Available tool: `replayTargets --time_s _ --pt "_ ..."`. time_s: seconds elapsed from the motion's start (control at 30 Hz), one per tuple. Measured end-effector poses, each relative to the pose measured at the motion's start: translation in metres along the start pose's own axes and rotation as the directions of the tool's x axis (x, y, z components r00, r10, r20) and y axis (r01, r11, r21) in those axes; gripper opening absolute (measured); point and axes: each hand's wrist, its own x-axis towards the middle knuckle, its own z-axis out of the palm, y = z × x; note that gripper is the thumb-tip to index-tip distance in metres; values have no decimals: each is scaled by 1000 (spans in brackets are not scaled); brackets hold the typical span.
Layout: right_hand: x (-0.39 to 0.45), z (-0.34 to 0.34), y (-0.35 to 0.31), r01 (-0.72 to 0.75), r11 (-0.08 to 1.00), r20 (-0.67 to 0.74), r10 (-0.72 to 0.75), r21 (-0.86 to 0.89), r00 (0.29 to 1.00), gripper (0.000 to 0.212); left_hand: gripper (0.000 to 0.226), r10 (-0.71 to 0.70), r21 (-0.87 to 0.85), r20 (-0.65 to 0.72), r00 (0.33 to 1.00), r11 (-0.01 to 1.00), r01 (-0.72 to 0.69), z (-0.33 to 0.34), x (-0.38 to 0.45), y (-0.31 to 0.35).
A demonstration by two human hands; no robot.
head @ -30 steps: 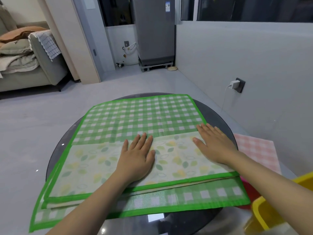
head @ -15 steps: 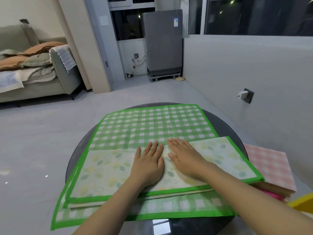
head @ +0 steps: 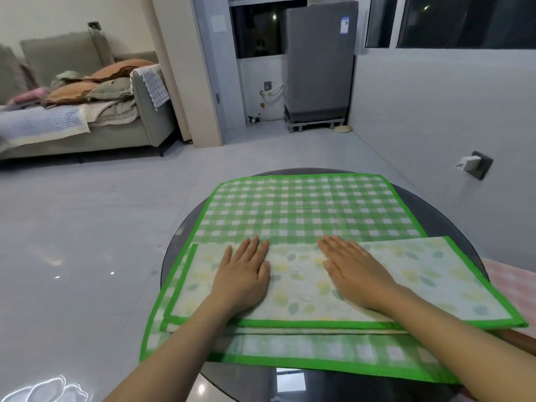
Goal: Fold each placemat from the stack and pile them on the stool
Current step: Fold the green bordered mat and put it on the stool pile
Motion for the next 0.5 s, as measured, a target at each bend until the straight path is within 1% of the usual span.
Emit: replayTargets --time_s 0.17,0.3,0.37,0.43,0.5 --pt "2 2 1 -5 1000 6 5 -9 1000 52 52 -126 14 -26 992 992 127 -6 -14 -42" --pt "0 1 -3 -13 1000 10 13 6 1000 52 53 -158 8 -18 987 987 158 -8 -18 -44" --pt "0 -2 -7 -25 1000 0 25 0 1000 52 55 -198 -3 -25 980 980 198 -12 -18 -41" --pt "-2 -5 -15 -29 1000 -42 29 4 999 52 60 -286 -22 -73 955 958 285 -18 -19 -41" --pt "-5 -7 -29 5 999 -90 -1 38 996 51 65 -377 -32 -147 914 926 377 -24 -21 -43"
